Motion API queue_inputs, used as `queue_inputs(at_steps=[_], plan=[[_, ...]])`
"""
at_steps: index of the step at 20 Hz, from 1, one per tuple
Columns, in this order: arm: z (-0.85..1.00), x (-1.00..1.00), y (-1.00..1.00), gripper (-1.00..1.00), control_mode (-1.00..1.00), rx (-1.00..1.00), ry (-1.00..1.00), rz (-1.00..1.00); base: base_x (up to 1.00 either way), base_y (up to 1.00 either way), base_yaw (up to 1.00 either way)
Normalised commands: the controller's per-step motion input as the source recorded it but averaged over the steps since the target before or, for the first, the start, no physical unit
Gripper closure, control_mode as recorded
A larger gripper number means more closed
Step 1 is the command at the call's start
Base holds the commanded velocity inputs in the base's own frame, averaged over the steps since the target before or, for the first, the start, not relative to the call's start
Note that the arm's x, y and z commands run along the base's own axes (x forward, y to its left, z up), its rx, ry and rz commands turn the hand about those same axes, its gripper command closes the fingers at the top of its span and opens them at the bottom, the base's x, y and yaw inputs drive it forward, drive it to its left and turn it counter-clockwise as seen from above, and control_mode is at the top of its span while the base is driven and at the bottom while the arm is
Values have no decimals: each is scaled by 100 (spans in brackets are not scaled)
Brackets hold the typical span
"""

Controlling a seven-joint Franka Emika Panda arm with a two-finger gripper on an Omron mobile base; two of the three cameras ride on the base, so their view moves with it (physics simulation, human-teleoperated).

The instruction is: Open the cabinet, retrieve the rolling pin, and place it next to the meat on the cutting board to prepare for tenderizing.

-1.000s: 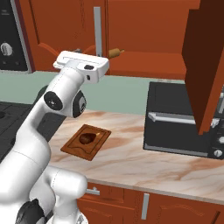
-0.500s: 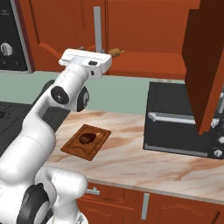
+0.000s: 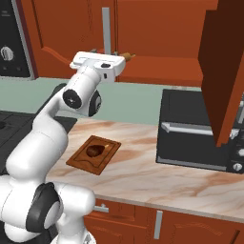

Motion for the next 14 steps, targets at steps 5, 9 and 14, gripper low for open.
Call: queue_inputs(at_steps=[5, 9, 14], plan=[[-1, 16, -13, -100, -100, -1, 2, 0, 0, 0, 0], [0, 17, -12, -100, -100, 0, 2, 0, 0, 0, 0], [0, 15, -11, -100, -100, 0, 1, 1, 0, 0, 0]])
